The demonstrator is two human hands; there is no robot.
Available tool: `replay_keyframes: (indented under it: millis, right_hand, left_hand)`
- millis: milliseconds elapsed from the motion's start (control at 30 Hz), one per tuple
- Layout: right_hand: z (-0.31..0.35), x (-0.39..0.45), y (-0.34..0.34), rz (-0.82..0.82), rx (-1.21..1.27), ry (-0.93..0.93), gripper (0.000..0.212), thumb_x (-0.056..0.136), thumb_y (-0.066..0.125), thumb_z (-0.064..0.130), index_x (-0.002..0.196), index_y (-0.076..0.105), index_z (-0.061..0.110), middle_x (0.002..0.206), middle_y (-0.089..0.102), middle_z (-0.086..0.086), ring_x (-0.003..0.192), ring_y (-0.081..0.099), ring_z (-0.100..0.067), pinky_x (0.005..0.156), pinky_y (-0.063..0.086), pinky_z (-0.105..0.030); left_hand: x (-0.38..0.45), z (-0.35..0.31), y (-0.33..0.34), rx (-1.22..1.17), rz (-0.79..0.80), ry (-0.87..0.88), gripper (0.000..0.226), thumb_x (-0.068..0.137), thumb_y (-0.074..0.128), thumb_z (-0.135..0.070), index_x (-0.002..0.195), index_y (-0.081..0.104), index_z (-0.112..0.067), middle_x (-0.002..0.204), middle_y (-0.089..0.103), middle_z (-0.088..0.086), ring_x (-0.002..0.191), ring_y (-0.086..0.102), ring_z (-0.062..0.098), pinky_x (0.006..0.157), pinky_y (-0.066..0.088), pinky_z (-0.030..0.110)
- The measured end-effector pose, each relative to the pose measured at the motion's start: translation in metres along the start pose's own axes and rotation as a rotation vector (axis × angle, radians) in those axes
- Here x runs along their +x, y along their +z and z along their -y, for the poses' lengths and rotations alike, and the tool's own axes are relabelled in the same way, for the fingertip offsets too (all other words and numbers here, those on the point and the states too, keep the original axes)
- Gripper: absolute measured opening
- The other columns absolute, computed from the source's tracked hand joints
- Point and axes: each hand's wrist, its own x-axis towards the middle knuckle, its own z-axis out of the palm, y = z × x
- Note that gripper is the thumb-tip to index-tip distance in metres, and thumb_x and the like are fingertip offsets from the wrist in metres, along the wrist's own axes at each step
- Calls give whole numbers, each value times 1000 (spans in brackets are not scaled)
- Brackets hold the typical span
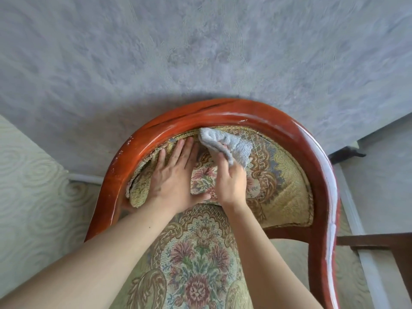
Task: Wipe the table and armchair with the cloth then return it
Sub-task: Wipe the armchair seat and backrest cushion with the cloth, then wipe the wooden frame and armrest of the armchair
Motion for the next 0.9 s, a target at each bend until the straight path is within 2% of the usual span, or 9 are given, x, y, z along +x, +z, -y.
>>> replay_keyframes:
  millis: [133, 233, 333, 433, 500, 633, 700, 733, 900]
  right_hand:
    - [9, -25, -26, -158, 451, 169, 29, 92, 47, 40, 98, 73, 27, 90, 76, 12, 85, 68, -2, 75, 54, -31]
    - [12, -54, -30, -239, 704, 393, 28, 88, 55, 40, 105, 69, 23, 102, 74, -4, 98, 69, -23, 92, 53, -50]
    - [7, -84, -28, -197, 798, 493, 16, 98, 54, 29, 102, 69, 26, 111, 72, -6, 108, 67, -25, 102, 49, -52]
    - [1, -111, -21, -133, 812, 533, 19, 101, 50, 25, 104, 69, 25, 112, 72, -4, 115, 64, -27, 98, 50, -46]
    - [-2, -126, -14, -78, 849, 560, 20, 101, 50, 25, 103, 70, 25, 106, 75, 2, 114, 65, -24, 93, 52, -40]
    - [-7, -153, 0, 39, 1055, 763, 37, 100, 47, 35, 131, 58, 19, 128, 66, -4, 115, 60, -13, 94, 46, -21]
    - [-9, -167, 5, 126, 998, 733, 28, 104, 46, 24, 128, 59, 18, 119, 71, 3, 102, 63, -3, 75, 46, -6]
    - [-7, -177, 7, 167, 896, 647, 22, 104, 46, 23, 116, 64, 21, 104, 76, 9, 91, 68, -1, 68, 50, -12]
    - [-6, -210, 25, 295, 715, 430, 36, 102, 47, 28, 84, 78, 30, 89, 77, 5, 88, 72, -13, 81, 52, -38]
  left_hand:
    - [-5, 3, -13, -6, 38, 24, 131, 67, 34, -97, 157, -19, -19, 164, -29, 0, 151, -24, 22, 123, -7, 47]
    - [-23, 16, -25, -29, 89, 75, 131, 67, 27, -100, 157, -20, -17, 164, -27, 1, 151, -24, 21, 125, -1, 41]
    - [-66, 30, -32, -64, 56, 63, 121, 77, 32, -93, 157, -11, -15, 166, -17, 2, 153, -18, 19, 127, 7, 41]
    - [-130, 44, -38, -244, -66, -38, 108, 85, 39, -84, 159, 16, -8, 167, 9, 6, 156, 4, 20, 126, 16, 41]
    - [-177, 58, -43, -360, -158, -164, 102, 83, 49, -79, 156, 32, -9, 164, 25, 3, 154, 16, 13, 125, 15, 27]
    - [-276, 89, -49, -276, -145, -399, 104, 76, 47, -86, 157, 33, -22, 163, 27, -12, 150, 12, -4, 117, 9, 11]
    - [-322, 92, -43, -258, -113, -523, 109, 73, 44, -90, 158, 28, -23, 165, 24, -11, 150, 14, -1, 118, 20, 24]
    - [-342, 90, -37, -268, -108, -589, 112, 71, 43, -91, 159, 25, -23, 165, 23, -11, 151, 15, 0, 118, 24, 28]
    - [-409, 56, 5, -312, -109, -784, 126, 63, 36, -101, 160, 18, -22, 166, 20, -6, 150, 15, 3, 115, 34, 37]
